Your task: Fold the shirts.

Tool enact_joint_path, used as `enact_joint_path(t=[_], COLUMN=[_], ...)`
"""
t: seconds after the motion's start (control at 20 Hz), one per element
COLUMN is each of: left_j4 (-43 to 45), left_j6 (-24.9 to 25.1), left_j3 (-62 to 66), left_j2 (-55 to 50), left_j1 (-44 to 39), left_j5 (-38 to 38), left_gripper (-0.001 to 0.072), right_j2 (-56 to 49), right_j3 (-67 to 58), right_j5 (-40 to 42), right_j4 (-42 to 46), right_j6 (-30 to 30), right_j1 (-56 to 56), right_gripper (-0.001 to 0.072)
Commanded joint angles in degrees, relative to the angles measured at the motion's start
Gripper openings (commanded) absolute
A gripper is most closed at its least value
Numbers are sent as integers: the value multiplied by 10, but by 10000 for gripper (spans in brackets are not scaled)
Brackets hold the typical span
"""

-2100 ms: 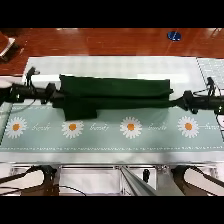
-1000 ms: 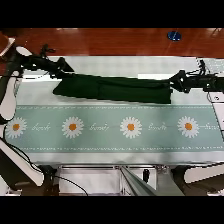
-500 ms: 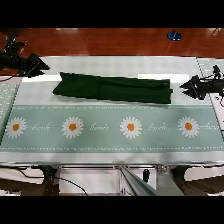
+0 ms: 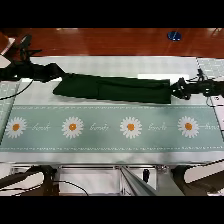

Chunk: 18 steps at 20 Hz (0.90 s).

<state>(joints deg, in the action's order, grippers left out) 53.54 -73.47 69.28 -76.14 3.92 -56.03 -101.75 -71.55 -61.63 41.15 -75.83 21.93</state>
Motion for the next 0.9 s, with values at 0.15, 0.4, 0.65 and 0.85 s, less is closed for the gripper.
enact_joint_path(t=[0.15, 0.4, 0.65, 0.85], left_j4=[0, -2, -40, -93], left_j6=[2, 8, 8, 8], left_j3=[-8, -8, -8, -8], left_j2=[4, 2, -18, -83], left_j1=[-55, -75, -159, -278], left_j5=[48, 44, 61, 95], left_gripper=[500, 20, 20, 20], right_j2=[-6, 131, 404, 625], right_j3=[-19, -10, 151, 261], right_j5=[-36, -80, -61, -83], right_j4=[5, 180, 236, 202], right_j6=[5, -50, -56, -94], right_j1=[-68, -68, -66, -67], right_gripper=[25, 29, 29, 29])
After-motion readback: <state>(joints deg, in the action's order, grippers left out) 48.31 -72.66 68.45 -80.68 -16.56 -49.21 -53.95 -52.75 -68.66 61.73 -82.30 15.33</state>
